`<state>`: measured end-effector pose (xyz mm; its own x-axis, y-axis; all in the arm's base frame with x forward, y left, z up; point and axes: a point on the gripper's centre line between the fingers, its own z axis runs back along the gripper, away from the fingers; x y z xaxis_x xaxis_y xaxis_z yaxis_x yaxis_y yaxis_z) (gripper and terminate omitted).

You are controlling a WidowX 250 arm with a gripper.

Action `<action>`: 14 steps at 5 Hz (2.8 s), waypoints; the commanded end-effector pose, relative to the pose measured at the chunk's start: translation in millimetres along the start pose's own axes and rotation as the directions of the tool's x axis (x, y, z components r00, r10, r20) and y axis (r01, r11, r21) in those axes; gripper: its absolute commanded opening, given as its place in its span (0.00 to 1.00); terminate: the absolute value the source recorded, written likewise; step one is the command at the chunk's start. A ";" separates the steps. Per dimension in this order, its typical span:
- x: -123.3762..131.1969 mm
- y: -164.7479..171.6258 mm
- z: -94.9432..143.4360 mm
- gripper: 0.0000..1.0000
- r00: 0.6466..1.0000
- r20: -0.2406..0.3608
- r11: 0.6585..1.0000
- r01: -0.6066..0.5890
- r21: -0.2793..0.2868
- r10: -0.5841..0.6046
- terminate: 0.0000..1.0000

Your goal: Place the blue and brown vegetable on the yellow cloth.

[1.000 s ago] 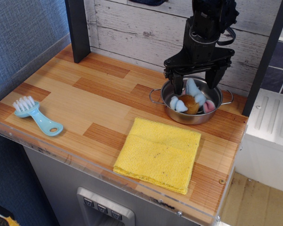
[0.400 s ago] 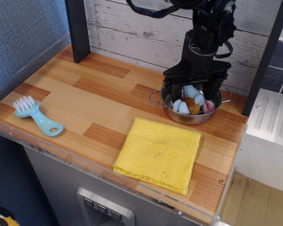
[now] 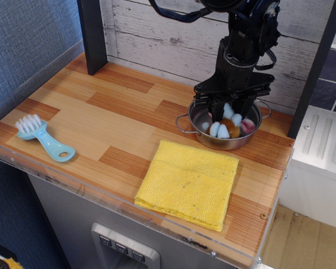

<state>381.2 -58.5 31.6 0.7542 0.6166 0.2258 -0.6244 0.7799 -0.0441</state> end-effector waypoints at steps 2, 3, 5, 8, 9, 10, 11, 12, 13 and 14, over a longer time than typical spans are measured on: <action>14.0 -9.1 40.5 1.00 0.997 0.081 0.997 0.013 -0.082 -0.006 0.00; 22.9 -11.1 58.9 1.00 0.993 0.116 0.994 0.016 -0.105 -0.003 0.00; 26.4 -9.2 92.8 0.00 0.986 0.166 0.992 0.024 -0.124 -0.003 0.00; -16.1 20.7 113.7 0.00 0.968 0.194 0.984 0.173 -0.038 -0.163 0.00; -31.6 41.7 109.2 0.00 0.972 0.170 0.986 0.168 -0.021 -0.162 0.00; -45.5 57.5 98.2 0.00 0.975 0.140 0.985 0.174 -0.015 -0.170 0.00; -56.5 59.9 87.1 0.00 0.974 0.108 0.978 0.206 -0.029 -0.202 0.00; -68.0 61.2 76.3 0.00 0.971 0.071 0.973 0.230 -0.028 -0.228 0.00; -77.9 58.5 64.0 0.00 0.967 0.028 0.967 0.254 -0.028 -0.253 0.00; -82.0 59.6 55.3 0.00 0.965 0.003 0.965 0.260 -0.014 -0.260 0.00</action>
<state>268.4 -65.4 53.8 0.8936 0.3986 0.2063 -0.4118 0.9110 0.0236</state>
